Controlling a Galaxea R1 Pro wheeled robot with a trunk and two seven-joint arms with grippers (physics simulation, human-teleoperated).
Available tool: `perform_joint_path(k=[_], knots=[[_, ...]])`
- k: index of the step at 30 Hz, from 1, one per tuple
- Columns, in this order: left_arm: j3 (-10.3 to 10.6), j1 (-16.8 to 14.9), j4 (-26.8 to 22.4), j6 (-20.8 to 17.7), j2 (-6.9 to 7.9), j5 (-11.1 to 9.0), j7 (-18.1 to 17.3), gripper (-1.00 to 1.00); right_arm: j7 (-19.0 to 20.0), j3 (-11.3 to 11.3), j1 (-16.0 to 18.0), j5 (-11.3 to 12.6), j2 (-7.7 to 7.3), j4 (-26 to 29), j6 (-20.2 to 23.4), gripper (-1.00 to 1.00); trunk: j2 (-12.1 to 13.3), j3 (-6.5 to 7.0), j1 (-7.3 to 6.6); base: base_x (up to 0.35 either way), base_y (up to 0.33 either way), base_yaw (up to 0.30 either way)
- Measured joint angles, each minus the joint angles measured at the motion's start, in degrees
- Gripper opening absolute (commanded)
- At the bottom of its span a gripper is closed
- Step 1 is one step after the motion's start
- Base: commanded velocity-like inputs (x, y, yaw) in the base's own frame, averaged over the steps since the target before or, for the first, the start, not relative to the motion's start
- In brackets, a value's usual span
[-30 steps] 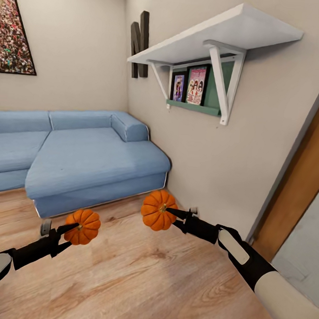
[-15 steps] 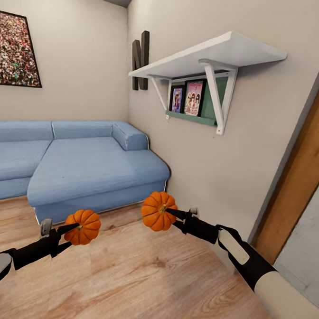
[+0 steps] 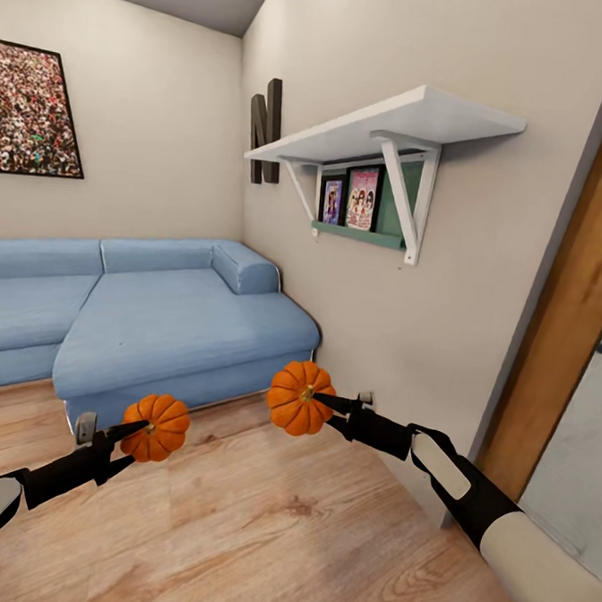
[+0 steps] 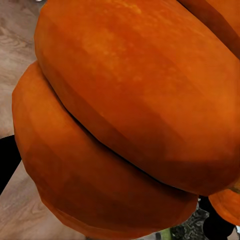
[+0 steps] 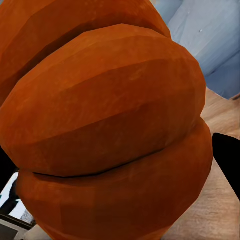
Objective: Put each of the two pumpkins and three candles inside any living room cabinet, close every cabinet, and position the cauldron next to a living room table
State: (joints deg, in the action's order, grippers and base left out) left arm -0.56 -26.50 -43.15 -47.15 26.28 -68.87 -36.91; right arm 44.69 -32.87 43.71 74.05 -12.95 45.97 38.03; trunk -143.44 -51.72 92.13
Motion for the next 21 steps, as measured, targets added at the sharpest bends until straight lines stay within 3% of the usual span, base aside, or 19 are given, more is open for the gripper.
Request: perform_joint_path(k=[5,21], knots=[[0.2,0.0,0.0,0.1,0.0,0.1,0.0,-1.0,0.0,0.0,0.0,0.0,0.0,0.0,0.0,-1.0,0.0,0.02,0.03,-0.246,0.0,0.022],[0.5,0.0,0.0,0.4,-0.01,0.6,0.1,-1.0,0.0,0.0,0.0,-0.3,0.0,-0.1,-0.1,-1.0,0.0,0.94,0.03,-0.324,-0.03,0.145]])
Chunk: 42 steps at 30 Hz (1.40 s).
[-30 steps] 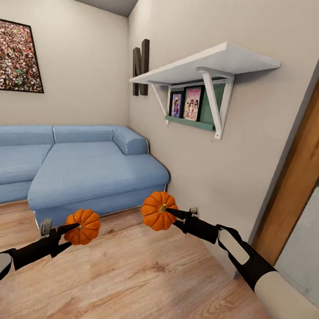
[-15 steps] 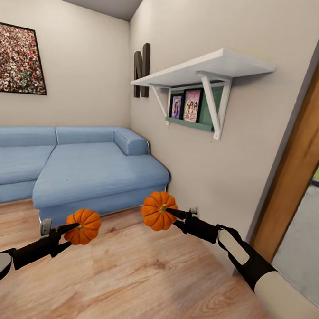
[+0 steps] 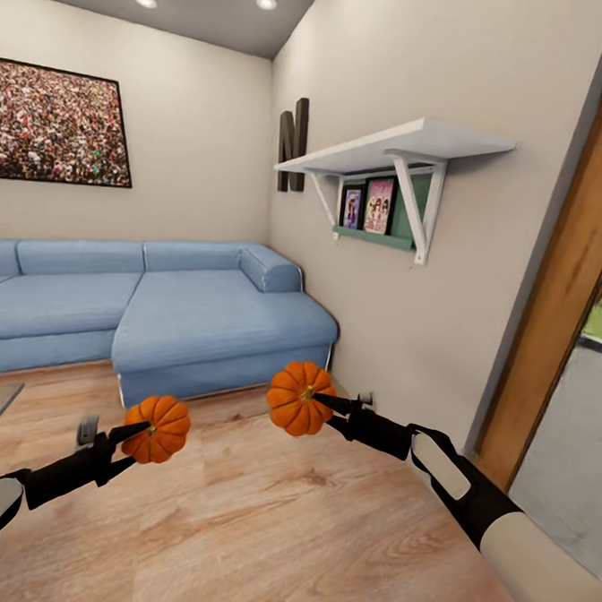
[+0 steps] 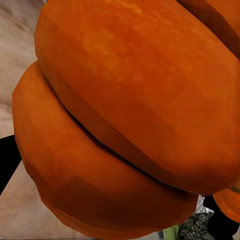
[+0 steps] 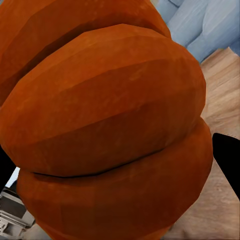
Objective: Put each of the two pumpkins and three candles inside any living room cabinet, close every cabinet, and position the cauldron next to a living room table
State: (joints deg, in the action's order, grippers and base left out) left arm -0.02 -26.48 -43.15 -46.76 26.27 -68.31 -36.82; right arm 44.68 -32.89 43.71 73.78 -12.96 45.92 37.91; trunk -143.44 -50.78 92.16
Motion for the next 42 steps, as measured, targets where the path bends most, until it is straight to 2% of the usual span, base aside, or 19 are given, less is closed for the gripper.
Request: perform_joint_path(k=[7,9,23,27,38,42], knots=[[0.0,0.0,0.0,0.1,-0.01,0.1,0.0,-1.0,0.0,0.0,0.0,-0.1,0.0,-0.1,0.0,-1.0,0.0,0.4,-0.01,-0.198,-0.184,0.007],[0.0,0.0,-0.1,-0.1,0.0,-0.4,0.0,-1.0,0.0,0.1,0.0,0.3,0.0,0.0,0.1,-1.0,0.0,0.53,-0.03,-0.047,-0.044,0.001],[-0.1,0.0,-0.8,-0.1,-0.02,-0.5,0.0,-1.0,0.0,0.1,0.0,0.3,0.0,-0.1,0.0,-1.0,0.0,0.6,-0.03,-0.004,-0.003,0.0],[-0.1,0.0,-2.5,0.0,-0.07,-0.5,0.1,-1.0,0.0,0.1,0.0,0.4,0.0,-0.1,0.1,-1.0,0.0,1.48,-0.14,0.0,0.0,0.0],[0.0,0.0,-2.8,0.0,-0.16,-0.4,0.2,-1.0,0.0,0.1,0.0,0.4,0.0,-0.1,0.1,-1.0,0.2,3.94,-0.42,0.0,0.0,0.0],[0.0,0.0,-2.9,0.0,-0.16,-0.3,0.3,-1.0,0.0,0.1,0.0,0.3,0.0,-0.1,0.0,-1.0,0.2,4.02,-0.42,0.0,0.0,0.0]])
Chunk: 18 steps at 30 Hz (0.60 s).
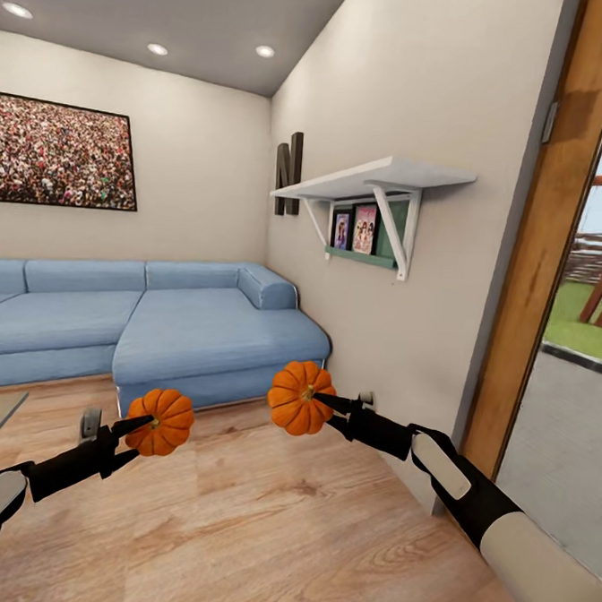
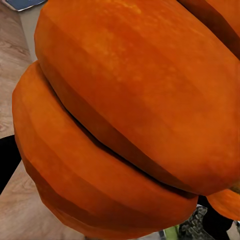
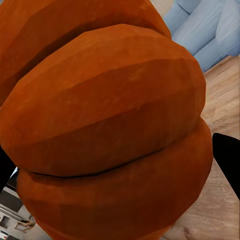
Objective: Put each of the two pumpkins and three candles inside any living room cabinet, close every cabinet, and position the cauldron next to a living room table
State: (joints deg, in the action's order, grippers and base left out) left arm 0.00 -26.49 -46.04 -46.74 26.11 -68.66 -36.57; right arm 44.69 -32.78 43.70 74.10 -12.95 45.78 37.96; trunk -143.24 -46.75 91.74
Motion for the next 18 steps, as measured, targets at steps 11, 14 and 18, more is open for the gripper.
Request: perform_joint_path(k=[11,14,18], knots=[[0.5,0.0,0.0,0.0,-0.03,0.3,-0.1,-1.0,0.0,0.1,0.0,-0.1,-0.05,-0.1,0.0,-1.0,0.0,0.14,0.03,-0.15,-0.036,0.035],[0.8,0.0,0.0,0.1,-0.04,0.4,0.0,-1.0,0.0,0.1,0.0,-0.1,-0.03,-0.2,0.0,-1.0,0.0,0.25,0.03,-0.31,-0.096,0.123],[1.2,0.0,0.0,0.2,-0.05,0.6,0.0,-1.0,0.0,0.1,0.0,-0.1,-0.07,-0.2,-0.1,-1.0,0.0,0.39,0.04,-0.314,-0.105,0.132]])
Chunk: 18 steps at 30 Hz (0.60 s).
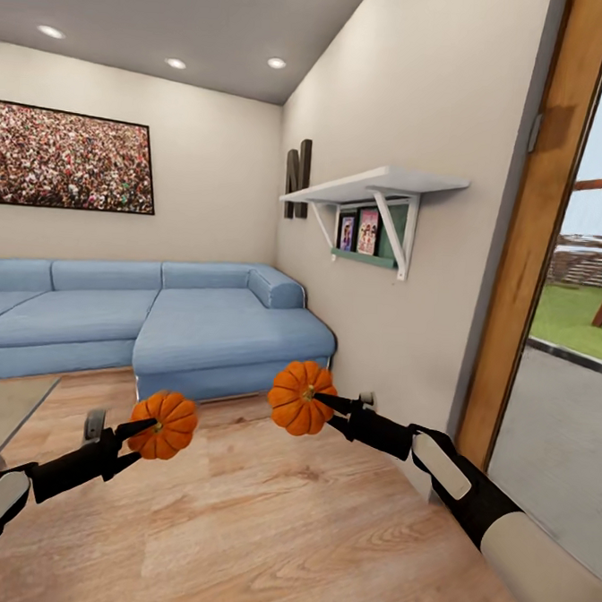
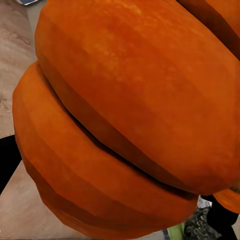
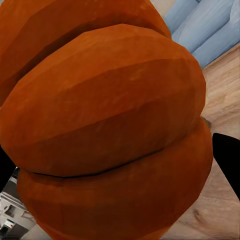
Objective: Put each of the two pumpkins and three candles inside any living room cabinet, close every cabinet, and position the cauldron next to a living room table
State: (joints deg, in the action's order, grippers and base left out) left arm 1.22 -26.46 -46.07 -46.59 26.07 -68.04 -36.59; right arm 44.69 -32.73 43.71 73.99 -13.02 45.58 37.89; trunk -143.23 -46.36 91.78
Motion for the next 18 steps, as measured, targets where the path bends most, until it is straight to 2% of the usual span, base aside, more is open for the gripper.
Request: perform_joint_path(k=[7,13,18], knots=[[0.1,0.0,0.0,0.1,-0.01,0.2,0.0,-1.0,0.0,0.0,0.0,-0.1,0.05,-0.1,-0.1,-1.0,0.0,0.07,0.0,-0.315,-0.114,0.038],[0.2,0.0,0.0,0.1,-0.01,0.3,0.0,-1.0,0.0,-0.1,0.0,-0.2,0.0,-0.1,-2.9,-1.0,0.0,0.08,0.0,-0.315,-0.132,0.001],[0.2,0.0,0.0,0.1,-0.01,0.4,0.0,-1.0,-0.1,-0.1,0.0,-0.2,-0.01,-0.1,-3.1,-1.0,0.0,0.07,0.0,-0.315,-0.136,0.0]])
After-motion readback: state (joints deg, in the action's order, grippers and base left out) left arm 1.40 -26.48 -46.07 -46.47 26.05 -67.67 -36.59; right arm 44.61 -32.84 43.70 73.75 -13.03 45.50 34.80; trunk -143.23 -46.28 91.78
